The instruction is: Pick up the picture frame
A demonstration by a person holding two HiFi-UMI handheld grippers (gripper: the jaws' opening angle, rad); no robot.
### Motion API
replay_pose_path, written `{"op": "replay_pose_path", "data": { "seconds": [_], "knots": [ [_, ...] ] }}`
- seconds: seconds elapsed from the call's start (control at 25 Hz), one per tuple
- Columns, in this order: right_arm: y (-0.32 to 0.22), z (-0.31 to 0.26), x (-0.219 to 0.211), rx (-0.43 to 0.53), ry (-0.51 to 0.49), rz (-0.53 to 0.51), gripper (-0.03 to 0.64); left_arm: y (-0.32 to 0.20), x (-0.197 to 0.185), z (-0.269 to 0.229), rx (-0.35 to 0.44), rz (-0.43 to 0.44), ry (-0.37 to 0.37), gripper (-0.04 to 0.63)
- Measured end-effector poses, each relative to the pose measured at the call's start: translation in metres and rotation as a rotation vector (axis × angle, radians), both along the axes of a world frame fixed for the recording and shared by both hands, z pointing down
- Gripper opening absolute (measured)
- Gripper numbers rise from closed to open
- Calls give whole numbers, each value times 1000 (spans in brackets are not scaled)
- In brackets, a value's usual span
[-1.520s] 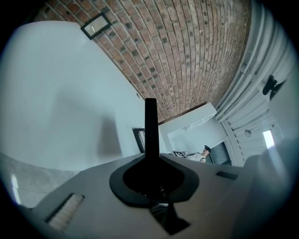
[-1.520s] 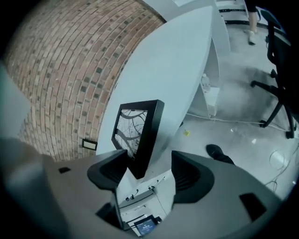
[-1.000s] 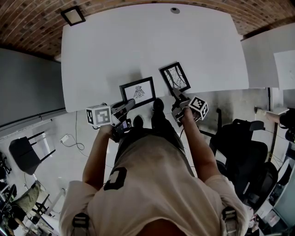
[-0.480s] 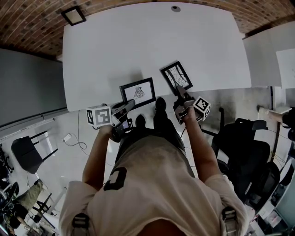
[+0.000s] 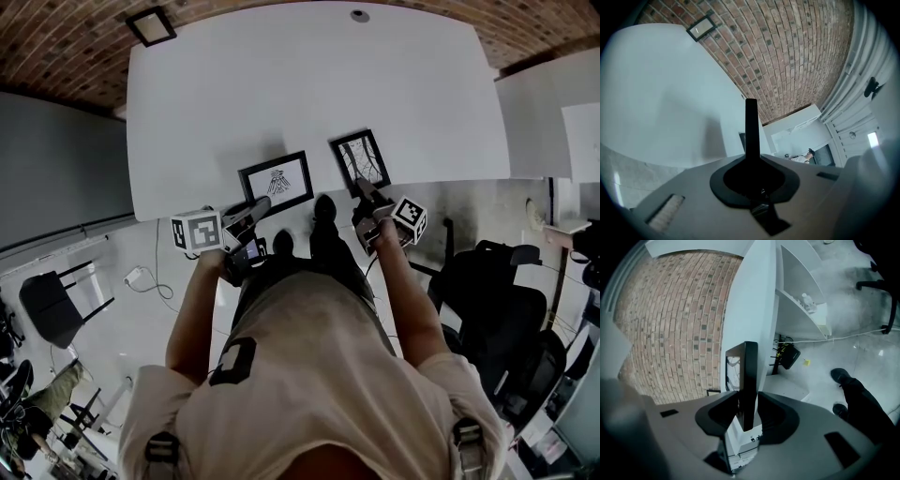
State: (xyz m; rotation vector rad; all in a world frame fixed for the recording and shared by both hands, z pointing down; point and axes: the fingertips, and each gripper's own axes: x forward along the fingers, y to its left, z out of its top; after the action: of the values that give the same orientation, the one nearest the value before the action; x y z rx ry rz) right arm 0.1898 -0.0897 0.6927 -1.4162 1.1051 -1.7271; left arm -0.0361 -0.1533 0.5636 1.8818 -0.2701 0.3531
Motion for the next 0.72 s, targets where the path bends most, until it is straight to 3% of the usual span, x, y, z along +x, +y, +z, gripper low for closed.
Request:
{"op": "replay_pose_path", "data": {
  "seconds": [0.16, 0.56, 0.72],
  "knots": [
    [10, -6, -7, -12, 34, -22, 94, 2, -7, -1, -2, -3, 10, 23],
    [45, -16, -25, 22, 47, -38, 71, 11, -30, -7, 21, -17, 18, 23],
    [55, -29, -29, 33, 120, -97, 63, 8, -34, -12, 38, -33, 35, 23]
  ]
}}
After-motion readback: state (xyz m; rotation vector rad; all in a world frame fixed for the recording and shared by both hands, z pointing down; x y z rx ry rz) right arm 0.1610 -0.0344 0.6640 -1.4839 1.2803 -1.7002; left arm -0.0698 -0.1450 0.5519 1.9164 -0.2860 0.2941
